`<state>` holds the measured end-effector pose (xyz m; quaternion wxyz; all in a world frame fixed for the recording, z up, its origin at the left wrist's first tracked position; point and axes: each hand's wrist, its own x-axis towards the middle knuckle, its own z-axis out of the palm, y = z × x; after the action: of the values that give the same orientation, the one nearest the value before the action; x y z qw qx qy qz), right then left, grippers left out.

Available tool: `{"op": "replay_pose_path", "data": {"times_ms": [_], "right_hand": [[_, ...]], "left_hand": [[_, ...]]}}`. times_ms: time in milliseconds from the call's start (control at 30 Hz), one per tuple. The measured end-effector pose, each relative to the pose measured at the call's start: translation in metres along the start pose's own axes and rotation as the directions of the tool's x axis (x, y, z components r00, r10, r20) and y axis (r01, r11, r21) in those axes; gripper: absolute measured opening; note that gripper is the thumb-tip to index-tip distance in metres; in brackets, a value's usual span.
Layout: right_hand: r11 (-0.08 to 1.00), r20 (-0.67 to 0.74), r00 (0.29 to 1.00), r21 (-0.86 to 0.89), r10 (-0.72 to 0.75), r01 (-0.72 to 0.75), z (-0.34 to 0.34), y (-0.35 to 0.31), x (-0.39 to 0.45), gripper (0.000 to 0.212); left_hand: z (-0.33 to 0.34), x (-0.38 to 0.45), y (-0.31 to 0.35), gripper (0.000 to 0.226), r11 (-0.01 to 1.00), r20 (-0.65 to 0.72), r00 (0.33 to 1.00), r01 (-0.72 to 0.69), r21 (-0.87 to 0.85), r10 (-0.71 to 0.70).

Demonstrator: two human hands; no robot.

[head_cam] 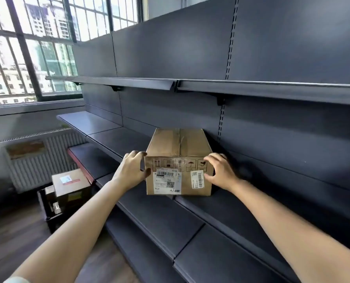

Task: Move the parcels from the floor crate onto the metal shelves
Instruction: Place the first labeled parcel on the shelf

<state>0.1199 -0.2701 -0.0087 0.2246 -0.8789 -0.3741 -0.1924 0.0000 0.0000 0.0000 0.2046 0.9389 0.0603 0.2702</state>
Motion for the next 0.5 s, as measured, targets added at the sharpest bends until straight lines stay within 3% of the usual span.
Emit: {"op": "replay_pose_path", "data": {"times_ms": [300,400,500], "right_hand": [[0.976,-0.232,0.972,0.218,0.047,0.004,0.032,0.042,0.025,0.055],[0.954,-0.332,0.94,0.3,0.082,0.023,0.05,0.052,0.024,0.063],[0.903,-0.402,0.909,0.422,0.112,0.075,0.066,0.056,0.021,0.072]], "left_hand": [[0.038,0.023,-0.033,0.053,0.986,-0.26,0.964,0.008,-0.165,-0.051],[0.054,0.025,-0.038,0.057,0.937,-0.298,0.945,0.026,-0.348,-0.136],[0.071,0.028,-0.047,0.067,0.824,-0.261,0.95,-0.007,-0.567,-0.172]]}}
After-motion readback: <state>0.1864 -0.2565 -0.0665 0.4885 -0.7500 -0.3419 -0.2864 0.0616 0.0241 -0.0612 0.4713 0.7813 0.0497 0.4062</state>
